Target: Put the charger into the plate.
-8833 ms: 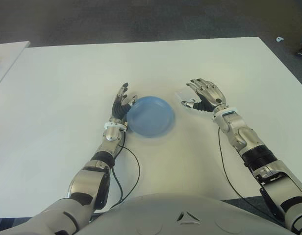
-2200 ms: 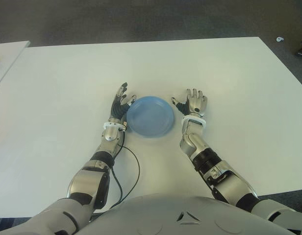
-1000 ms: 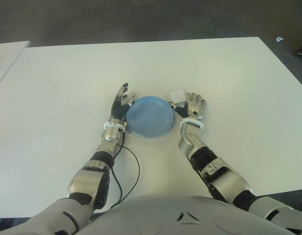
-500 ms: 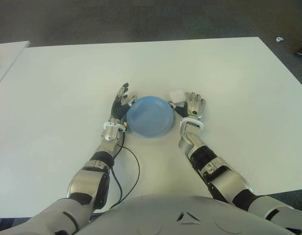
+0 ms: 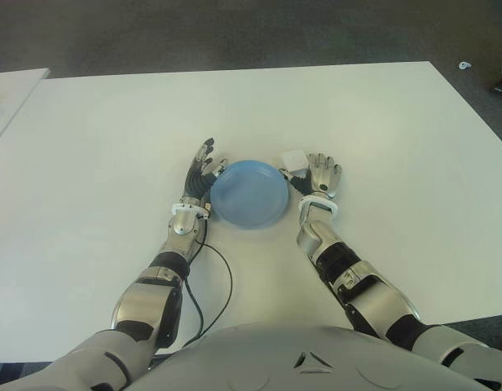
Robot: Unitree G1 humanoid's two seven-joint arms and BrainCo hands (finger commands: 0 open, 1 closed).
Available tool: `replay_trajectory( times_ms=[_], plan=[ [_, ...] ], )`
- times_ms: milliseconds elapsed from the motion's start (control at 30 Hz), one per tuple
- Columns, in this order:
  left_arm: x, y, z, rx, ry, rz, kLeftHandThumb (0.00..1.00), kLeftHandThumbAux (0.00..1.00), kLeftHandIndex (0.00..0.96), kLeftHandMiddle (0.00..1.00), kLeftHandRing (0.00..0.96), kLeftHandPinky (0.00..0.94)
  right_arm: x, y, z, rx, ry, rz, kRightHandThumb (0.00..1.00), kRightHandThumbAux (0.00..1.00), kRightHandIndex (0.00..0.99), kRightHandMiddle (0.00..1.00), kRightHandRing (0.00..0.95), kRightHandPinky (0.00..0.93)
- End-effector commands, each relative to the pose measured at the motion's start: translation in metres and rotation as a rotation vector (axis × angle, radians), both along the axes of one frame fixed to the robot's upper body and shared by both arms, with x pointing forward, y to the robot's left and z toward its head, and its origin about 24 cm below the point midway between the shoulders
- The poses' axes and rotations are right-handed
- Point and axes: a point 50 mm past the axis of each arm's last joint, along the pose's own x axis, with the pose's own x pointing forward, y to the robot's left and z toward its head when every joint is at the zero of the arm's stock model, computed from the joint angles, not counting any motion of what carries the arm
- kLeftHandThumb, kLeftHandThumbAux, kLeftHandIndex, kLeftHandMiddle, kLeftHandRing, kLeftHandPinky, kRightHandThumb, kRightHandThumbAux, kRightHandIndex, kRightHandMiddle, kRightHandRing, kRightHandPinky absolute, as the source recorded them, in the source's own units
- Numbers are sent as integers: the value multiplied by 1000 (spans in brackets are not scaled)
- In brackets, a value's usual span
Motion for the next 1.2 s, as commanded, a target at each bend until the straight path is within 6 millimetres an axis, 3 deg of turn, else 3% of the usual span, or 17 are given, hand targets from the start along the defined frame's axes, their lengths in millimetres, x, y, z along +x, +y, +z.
replay_trajectory(
  times_ms=[33, 100, 167, 267, 300, 367, 633, 1200],
  plan=[
    [-50, 7, -47, 13, 227, 31, 0, 595, 0, 49, 14, 0, -12, -5, -14, 48, -60, -53, 352, 239, 145, 119, 170, 277],
    [-50, 7, -47, 12, 224, 32, 0, 598, 0, 51, 16, 0, -12, -5, -13, 56, -113, -64, 391, 263, 204, 186, 256, 376],
    [-50, 6, -47, 8, 221, 33, 0, 603, 1, 52, 18, 0, -14, -6, -12, 71, -201, -75, 511, 319, 304, 399, 443, 516],
    [-50, 6, -47, 10, 223, 33, 0, 604, 1, 51, 18, 0, -15, -7, -11, 89, -287, -87, 603, 378, 385, 532, 555, 601],
    [-50, 6, -47, 11, 226, 33, 0, 603, 1, 50, 17, 0, -15, -7, -11, 92, -302, -91, 645, 493, 402, 584, 601, 641],
    [-50, 7, -48, 14, 234, 32, 0, 600, 0, 47, 15, 0, -14, -8, -12, 95, -324, -102, 690, 614, 422, 655, 668, 709],
    [-50, 7, -49, -4, 244, 36, 0, 591, 0, 47, 12, 0, -12, -8, -13, 120, -355, -117, 732, 698, 440, 773, 791, 842],
    [-50, 6, -49, -32, 243, 42, 0, 613, 7, 53, 27, 34, -10, -8, -12, 279, -369, -144, 746, 704, 442, 827, 829, 844]
  ],
)
